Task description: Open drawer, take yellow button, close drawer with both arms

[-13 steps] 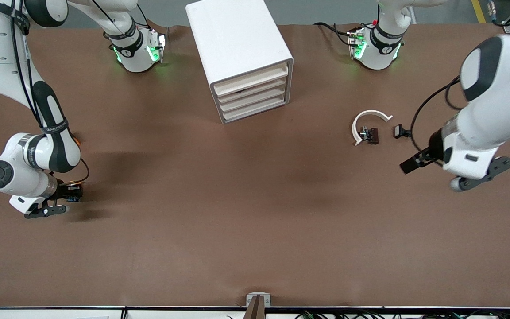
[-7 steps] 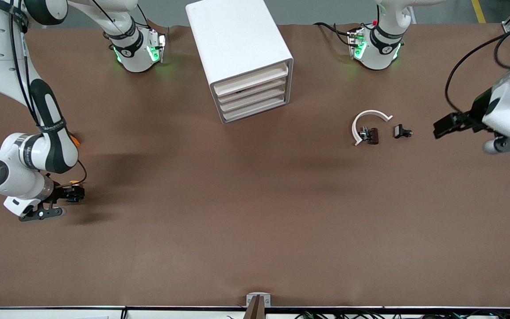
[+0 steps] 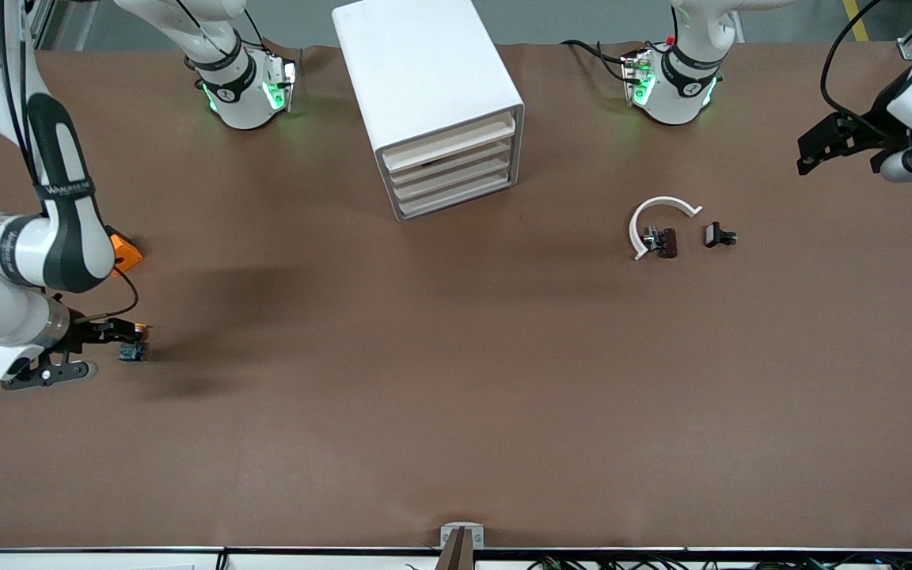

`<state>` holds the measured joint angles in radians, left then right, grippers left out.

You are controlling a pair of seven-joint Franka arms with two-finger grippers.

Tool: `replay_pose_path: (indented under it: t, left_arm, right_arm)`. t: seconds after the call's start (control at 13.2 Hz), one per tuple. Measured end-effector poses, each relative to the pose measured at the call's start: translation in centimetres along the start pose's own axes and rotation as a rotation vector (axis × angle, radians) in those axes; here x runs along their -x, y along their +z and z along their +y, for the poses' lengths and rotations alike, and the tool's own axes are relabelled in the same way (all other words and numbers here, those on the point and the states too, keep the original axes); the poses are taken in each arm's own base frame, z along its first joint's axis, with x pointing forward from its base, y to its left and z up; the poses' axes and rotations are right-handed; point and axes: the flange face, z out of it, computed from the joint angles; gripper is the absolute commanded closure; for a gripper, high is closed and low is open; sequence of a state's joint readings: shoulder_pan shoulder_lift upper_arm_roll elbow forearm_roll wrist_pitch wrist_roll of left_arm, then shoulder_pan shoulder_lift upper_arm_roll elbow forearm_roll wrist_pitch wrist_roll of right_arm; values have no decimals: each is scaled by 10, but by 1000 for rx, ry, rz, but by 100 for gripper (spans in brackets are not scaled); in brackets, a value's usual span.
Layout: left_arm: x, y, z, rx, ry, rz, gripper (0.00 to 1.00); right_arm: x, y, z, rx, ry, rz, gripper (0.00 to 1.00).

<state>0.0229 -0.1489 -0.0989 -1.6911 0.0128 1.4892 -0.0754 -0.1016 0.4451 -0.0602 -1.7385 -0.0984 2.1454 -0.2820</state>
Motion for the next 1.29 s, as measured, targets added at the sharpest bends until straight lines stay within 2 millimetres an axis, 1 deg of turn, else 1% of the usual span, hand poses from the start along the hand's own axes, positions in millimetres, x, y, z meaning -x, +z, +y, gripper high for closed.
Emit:
replay_pose_path:
  t: [0.15, 0.3, 0.46, 0.61, 0.76, 0.91, 1.06, 1.29]
  left_arm:
    - [5, -1, -2, -1, -3, 2, 0]
    - [7, 0, -2, -1, -4, 1, 0]
    - [7, 0, -2, -1, -4, 0, 0]
    - [6, 2, -1, 0, -2, -2, 0]
    - [4, 5, 0, 0, 1, -5, 0]
    - [2, 7, 1, 1, 2, -9, 0]
    - [2, 7, 1, 1, 2, -9, 0]
    - [2, 7, 0, 1, 1, -9, 0]
  right_arm:
    - [3, -37, -22, -3, 54, -12, 0]
    - [10, -77, -51, -4, 109, -27, 0]
    - [25, -123, -73, -13, 130, -35, 0]
    - [46, -166, -83, -74, 149, -33, 0]
    - [65, -201, -85, -99, 155, -14, 0]
    - [78, -220, -86, -103, 156, -7, 0]
    - [88, -235, -91, -105, 167, -10, 0]
    - [96, -249, -100, -104, 169, -3, 0]
